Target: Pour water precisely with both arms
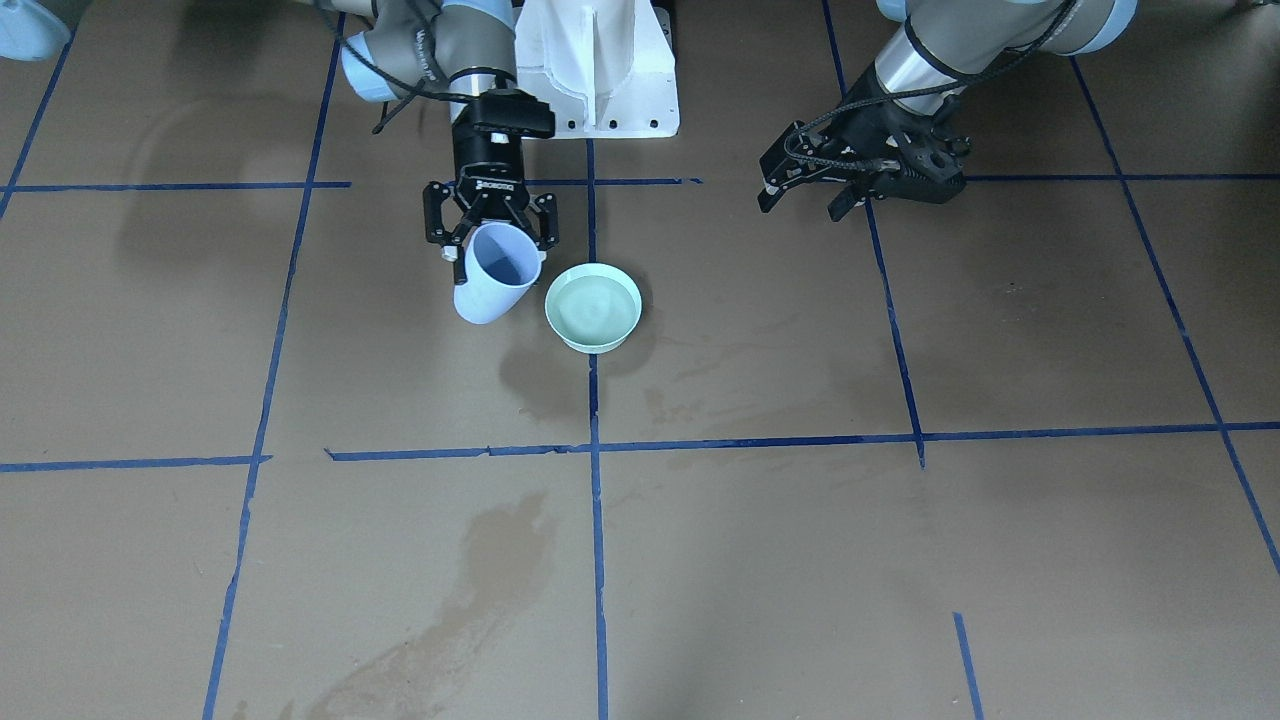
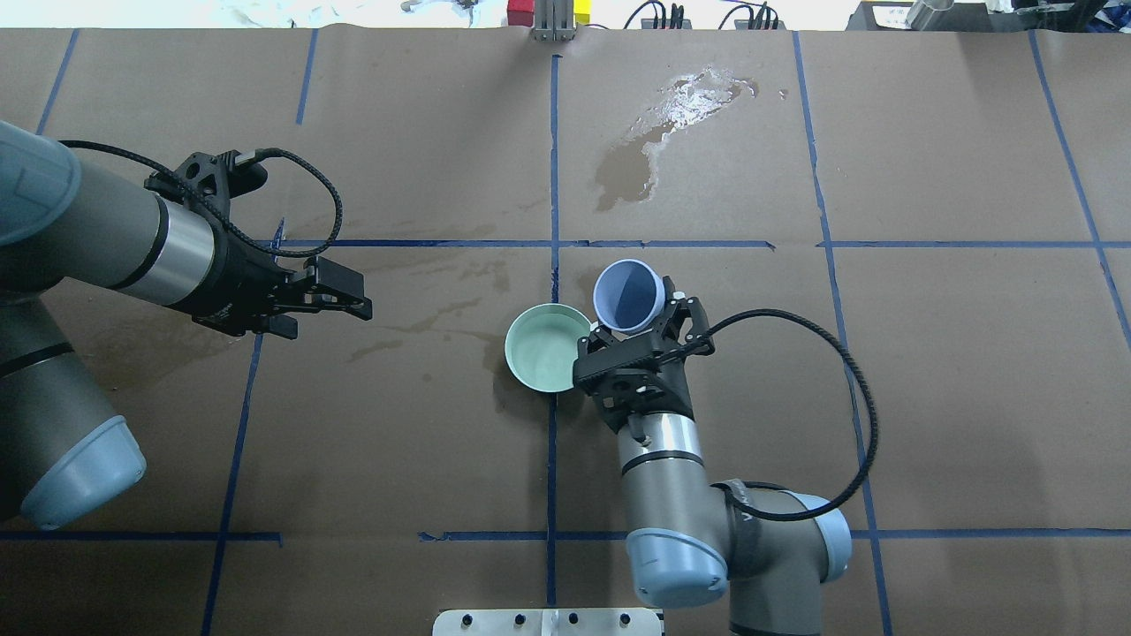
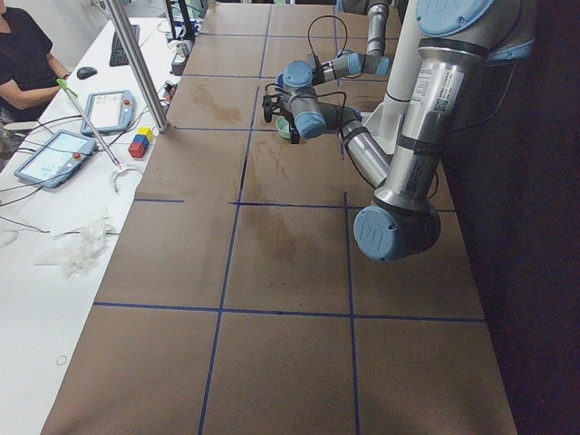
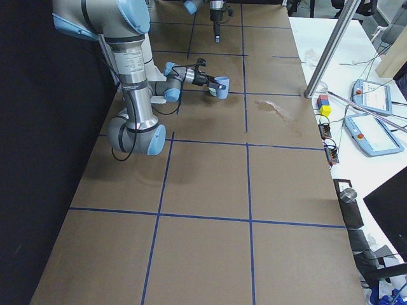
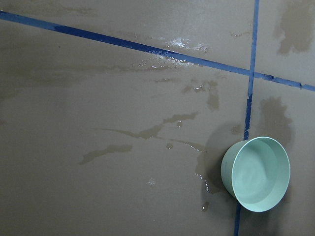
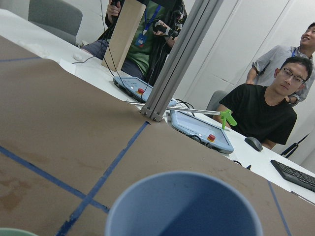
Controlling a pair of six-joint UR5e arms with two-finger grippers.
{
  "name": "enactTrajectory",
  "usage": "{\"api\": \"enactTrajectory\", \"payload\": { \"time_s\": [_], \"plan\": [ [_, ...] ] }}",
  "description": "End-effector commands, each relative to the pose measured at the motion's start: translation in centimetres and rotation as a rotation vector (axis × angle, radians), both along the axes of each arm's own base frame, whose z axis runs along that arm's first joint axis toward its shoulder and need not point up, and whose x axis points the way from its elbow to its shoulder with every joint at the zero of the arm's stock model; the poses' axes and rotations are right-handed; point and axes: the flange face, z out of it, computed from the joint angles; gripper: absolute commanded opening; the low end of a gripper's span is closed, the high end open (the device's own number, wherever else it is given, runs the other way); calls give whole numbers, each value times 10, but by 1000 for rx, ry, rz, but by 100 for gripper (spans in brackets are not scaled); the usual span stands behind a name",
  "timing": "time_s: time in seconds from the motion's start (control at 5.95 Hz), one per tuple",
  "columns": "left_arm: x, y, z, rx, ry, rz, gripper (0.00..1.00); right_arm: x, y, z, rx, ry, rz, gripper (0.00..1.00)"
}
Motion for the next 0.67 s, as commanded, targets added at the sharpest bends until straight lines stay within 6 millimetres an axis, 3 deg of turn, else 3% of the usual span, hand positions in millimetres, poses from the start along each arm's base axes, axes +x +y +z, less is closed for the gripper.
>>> {"api": "enactTrajectory", "payload": {
  "time_s": [0.0,0.17,0.5],
  "plan": [
    [0,0,1,-2,-2,1,100,-17,1,-18,-2,191,-21,21],
    [1,0,2,-3,-3,1,100,-20,2,-19,4,249,-33,12],
    [1,0,2,-3,-3,1,100,-20,1,-19,46,417,-66,6]
  ]
}}
